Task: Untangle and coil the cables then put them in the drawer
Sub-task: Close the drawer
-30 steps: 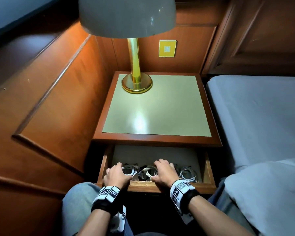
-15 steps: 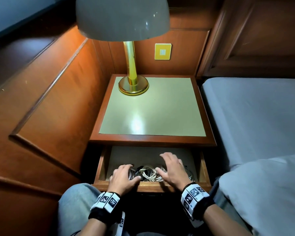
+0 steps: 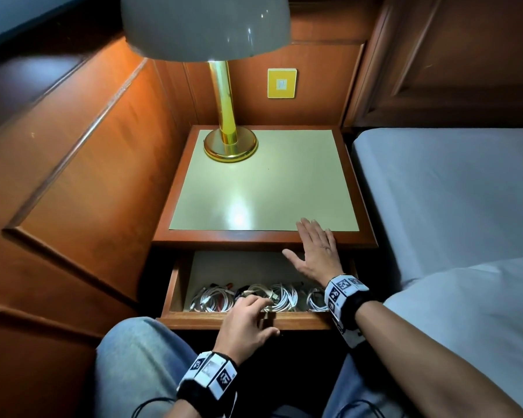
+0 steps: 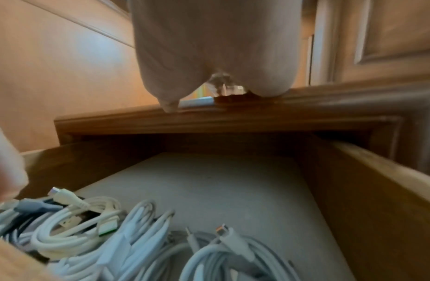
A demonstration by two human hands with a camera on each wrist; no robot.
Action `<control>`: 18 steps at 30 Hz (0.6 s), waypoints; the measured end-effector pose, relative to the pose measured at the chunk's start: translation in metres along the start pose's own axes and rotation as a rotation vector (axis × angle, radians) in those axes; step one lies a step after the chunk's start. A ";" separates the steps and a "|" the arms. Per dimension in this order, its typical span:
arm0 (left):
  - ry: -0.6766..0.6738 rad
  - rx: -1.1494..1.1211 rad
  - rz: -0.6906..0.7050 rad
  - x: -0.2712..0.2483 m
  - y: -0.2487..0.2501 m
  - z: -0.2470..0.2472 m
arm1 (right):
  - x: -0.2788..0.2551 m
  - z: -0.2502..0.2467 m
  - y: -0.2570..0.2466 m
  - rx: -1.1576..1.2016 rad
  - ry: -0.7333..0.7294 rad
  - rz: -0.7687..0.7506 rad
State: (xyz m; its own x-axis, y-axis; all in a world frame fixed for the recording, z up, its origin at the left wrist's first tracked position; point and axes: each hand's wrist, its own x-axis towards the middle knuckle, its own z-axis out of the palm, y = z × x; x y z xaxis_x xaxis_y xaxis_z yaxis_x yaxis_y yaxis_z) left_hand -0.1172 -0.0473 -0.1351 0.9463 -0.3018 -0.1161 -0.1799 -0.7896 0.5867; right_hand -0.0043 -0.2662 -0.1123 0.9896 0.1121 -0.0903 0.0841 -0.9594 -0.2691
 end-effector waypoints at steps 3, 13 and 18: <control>0.020 0.049 0.036 -0.004 0.004 0.007 | 0.002 0.007 0.003 -0.029 0.000 0.003; 0.126 0.011 0.036 -0.009 -0.001 0.018 | 0.008 0.013 0.004 -0.072 -0.034 0.010; 0.133 0.010 0.046 -0.009 -0.001 0.018 | 0.010 0.016 0.005 -0.081 -0.038 0.010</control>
State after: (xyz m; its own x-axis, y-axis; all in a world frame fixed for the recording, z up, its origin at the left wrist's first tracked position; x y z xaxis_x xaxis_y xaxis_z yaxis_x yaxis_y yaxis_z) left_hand -0.1308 -0.0531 -0.1496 0.9641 -0.2647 0.0185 -0.2258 -0.7818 0.5812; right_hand 0.0042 -0.2655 -0.1293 0.9855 0.1107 -0.1290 0.0851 -0.9782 -0.1895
